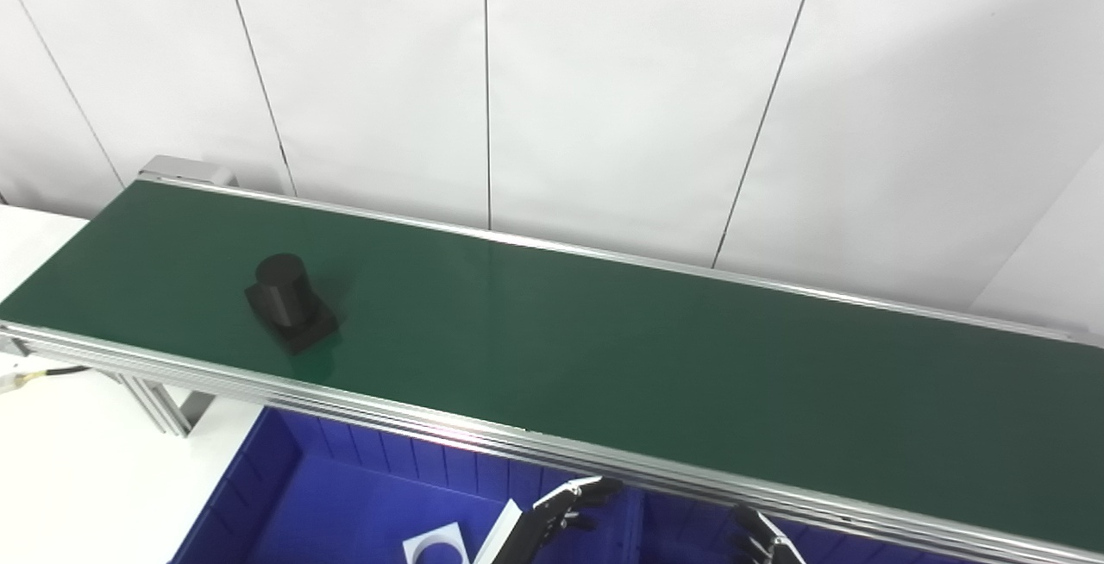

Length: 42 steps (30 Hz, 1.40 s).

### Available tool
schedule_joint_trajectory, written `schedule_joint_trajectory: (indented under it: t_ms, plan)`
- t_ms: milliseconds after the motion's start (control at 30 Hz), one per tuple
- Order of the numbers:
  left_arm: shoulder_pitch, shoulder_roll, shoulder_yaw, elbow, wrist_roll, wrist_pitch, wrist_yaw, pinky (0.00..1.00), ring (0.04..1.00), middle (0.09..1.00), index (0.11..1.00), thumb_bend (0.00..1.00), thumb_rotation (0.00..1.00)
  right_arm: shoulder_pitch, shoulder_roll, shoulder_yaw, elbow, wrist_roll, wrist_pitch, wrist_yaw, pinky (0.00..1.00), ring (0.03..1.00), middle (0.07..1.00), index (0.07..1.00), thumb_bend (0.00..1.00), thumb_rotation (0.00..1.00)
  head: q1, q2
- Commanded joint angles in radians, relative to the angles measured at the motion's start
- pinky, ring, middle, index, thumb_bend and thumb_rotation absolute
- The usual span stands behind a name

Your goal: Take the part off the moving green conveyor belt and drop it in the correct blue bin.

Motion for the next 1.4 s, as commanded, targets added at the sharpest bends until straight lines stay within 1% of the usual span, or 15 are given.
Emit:
schedule_joint_trajectory:
  t_ms: [0, 367, 467, 667, 800, 833, 900, 967, 1067, 1133, 1233, 1300, 1367]
  plan:
    - [-0.02, 0.0, -0.006, -0.024, 0.002, -0.039, 0.019, 0.74, 0.825, 0.841, 0.785, 1.0, 0.63, -0.009, 0.003, -0.009, -0.026, 0.0, -0.053, 0.008, 0.78, 0.835, 0.876, 0.839, 0.82, 0.87, 0.0, 0.002]
    - [-0.03, -0.002, -0.016, -0.009, 0.007, -0.038, 0.037, 0.75, 0.828, 0.839, 0.788, 1.0, 0.65, -0.009, 0.004, -0.02, -0.028, -0.004, -0.053, 0.01, 0.77, 0.829, 0.875, 0.838, 0.82, 0.87, -0.016, -0.002]
    - [-0.037, -0.006, -0.019, -0.002, 0.0, -0.039, 0.038, 0.75, 0.831, 0.839, 0.785, 1.0, 0.63, -0.009, -0.001, -0.025, -0.026, -0.007, -0.053, 0.008, 0.76, 0.823, 0.874, 0.837, 0.82, 0.87, -0.018, -0.005]
    - [-0.056, -0.02, -0.03, 0.009, 0.008, -0.039, 0.051, 0.74, 0.828, 0.841, 0.786, 1.0, 0.63, -0.001, -0.011, -0.05, -0.051, 0.003, -0.053, 0.017, 0.75, 0.811, 0.865, 0.829, 0.84, 0.86, -0.028, -0.005]
    - [-0.066, -0.025, -0.042, 0.012, 0.008, -0.039, 0.066, 0.73, 0.824, 0.838, 0.783, 1.0, 0.62, 0.002, -0.038, -0.044, -0.09, -0.031, -0.053, -0.014, 0.73, 0.802, 0.876, 0.835, 0.82, 0.87, -0.037, -0.008]
    - [-0.068, -0.026, -0.044, 0.015, 0.008, -0.039, 0.069, 0.73, 0.824, 0.837, 0.782, 1.0, 0.62, 0.002, -0.046, -0.045, -0.1, -0.034, -0.053, -0.019, 0.73, 0.805, 0.882, 0.833, 0.84, 0.86, -0.037, -0.008]
    - [-0.072, -0.03, -0.046, 0.021, 0.007, -0.039, 0.074, 0.74, 0.826, 0.837, 0.782, 1.0, 0.62, -0.002, -0.072, -0.045, -0.128, -0.052, -0.053, -0.043, 0.72, 0.808, 0.881, 0.834, 0.85, 0.86, -0.039, -0.01]
    - [-0.074, -0.034, -0.045, 0.022, 0.004, -0.039, 0.074, 0.74, 0.831, 0.839, 0.784, 1.0, 0.62, -0.003, -0.105, -0.045, -0.163, -0.079, -0.053, -0.078, 0.71, 0.804, 0.873, 0.827, 0.87, 0.89, -0.04, -0.01]
    - [-0.08, -0.037, -0.05, 0.027, 0.011, -0.039, 0.085, 0.74, 0.83, 0.84, 0.785, 1.0, 0.62, 0.001, -0.143, -0.049, -0.219, -0.079, -0.053, -0.106, 0.71, 0.808, 0.868, 0.823, 0.87, 0.89, -0.043, -0.008]
    - [-0.085, -0.037, -0.054, 0.033, 0.018, -0.039, 0.094, 0.74, 0.827, 0.838, 0.785, 1.0, 0.62, 0.005, -0.153, -0.057, -0.253, -0.064, -0.053, -0.111, 0.71, 0.808, 0.869, 0.823, 0.87, 0.87, -0.044, -0.008]
    - [-0.086, -0.036, -0.055, 0.037, 0.013, -0.039, 0.09, 0.74, 0.829, 0.841, 0.788, 1.0, 0.61, 0.009, -0.15, -0.091, -0.307, -0.029, -0.053, -0.108, 0.7, 0.796, 0.874, 0.819, 0.89, 0.85, -0.044, -0.008]
    - [-0.088, -0.036, -0.054, 0.041, 0.008, -0.039, 0.087, 0.75, 0.832, 0.841, 0.789, 1.0, 0.6, 0.008, -0.141, -0.116, -0.331, -0.022, -0.053, -0.112, 0.69, 0.782, 0.879, 0.825, 0.95, 0.88, -0.045, -0.008]
    - [-0.089, -0.035, -0.054, 0.041, 0.005, -0.039, 0.085, 0.75, 0.834, 0.842, 0.788, 1.0, 0.6, 0.006, -0.136, -0.139, -0.359, -0.013, -0.053, -0.102, 0.69, 0.775, 0.878, 0.831, 0.97, 0.89, -0.047, -0.008]
